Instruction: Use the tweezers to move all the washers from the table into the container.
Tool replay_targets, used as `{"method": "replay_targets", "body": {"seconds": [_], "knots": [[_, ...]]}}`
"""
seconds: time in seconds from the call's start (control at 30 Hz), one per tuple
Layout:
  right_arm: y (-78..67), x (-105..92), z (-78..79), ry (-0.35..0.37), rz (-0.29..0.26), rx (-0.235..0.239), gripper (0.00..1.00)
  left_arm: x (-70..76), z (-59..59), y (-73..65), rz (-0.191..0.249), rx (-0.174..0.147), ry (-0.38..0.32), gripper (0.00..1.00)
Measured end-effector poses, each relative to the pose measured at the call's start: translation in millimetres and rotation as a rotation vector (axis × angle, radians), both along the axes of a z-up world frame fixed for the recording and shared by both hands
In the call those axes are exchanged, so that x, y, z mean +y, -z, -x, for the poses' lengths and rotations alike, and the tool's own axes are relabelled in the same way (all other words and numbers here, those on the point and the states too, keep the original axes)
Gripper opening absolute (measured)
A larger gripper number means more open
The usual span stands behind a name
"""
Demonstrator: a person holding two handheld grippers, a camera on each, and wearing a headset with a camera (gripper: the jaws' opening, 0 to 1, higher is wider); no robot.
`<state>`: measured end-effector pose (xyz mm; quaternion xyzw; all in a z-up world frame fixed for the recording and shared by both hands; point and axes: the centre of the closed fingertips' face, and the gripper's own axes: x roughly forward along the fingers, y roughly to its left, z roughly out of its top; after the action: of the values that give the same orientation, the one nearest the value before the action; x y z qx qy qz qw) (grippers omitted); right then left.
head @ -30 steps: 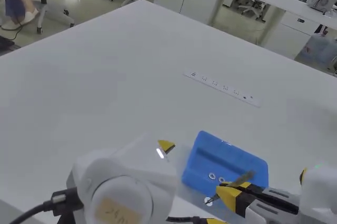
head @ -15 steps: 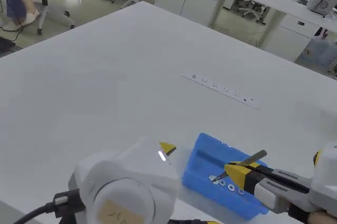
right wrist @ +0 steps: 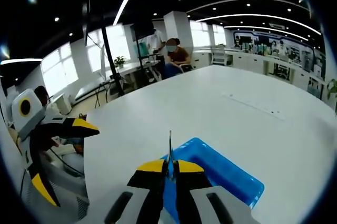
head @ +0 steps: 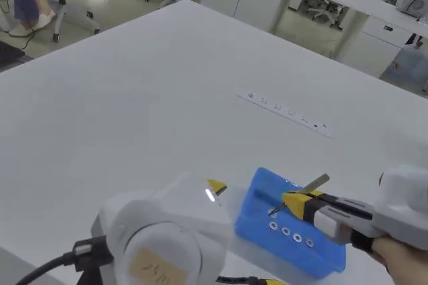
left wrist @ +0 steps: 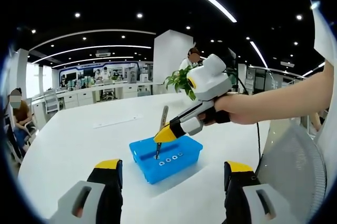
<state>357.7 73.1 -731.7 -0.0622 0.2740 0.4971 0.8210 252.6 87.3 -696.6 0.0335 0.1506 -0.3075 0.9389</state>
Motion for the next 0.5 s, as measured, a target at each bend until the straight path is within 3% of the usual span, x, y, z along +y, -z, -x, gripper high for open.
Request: {"method": "replay_targets", "body": {"seconds": [0.5], "knots": [[30.9, 5.1, -14.5, 0.000, 0.056, 0.053, 0.03, 0.3, -0.6, 1.4, -0.003, 0.006, -0.002, 0.80]]}}
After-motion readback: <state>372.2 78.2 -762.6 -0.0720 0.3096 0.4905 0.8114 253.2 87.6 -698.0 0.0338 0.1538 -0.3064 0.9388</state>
